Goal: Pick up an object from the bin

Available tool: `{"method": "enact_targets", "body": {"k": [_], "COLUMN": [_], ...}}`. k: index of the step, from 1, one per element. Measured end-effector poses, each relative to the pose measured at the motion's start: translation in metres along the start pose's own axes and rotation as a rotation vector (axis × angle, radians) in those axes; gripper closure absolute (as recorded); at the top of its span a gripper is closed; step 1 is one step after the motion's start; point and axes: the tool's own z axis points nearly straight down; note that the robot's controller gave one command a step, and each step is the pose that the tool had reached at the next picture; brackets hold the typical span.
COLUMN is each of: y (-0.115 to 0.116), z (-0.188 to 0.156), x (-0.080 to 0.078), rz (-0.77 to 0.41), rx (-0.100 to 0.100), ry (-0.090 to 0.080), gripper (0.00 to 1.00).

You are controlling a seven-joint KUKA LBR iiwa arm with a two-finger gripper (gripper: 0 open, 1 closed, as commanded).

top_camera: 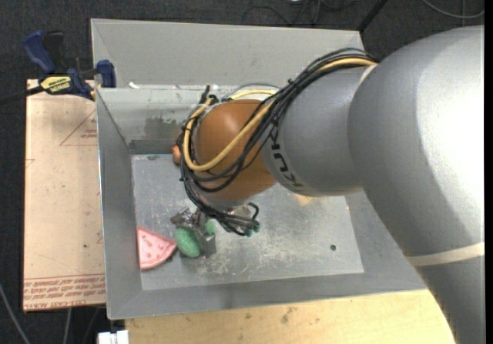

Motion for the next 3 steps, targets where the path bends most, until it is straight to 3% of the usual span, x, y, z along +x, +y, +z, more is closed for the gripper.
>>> {"method": "enact_targets", "body": {"k": [1, 3], "y": [-0.005, -0.005], "z": [-0.0021, -0.0021], "x": [-0.008, -0.008], "rz": [-0.042, -0.042], "rx": [0.0, 0.0], "ry": [0.0, 0.0], "gripper": [1.0, 1.0]}}
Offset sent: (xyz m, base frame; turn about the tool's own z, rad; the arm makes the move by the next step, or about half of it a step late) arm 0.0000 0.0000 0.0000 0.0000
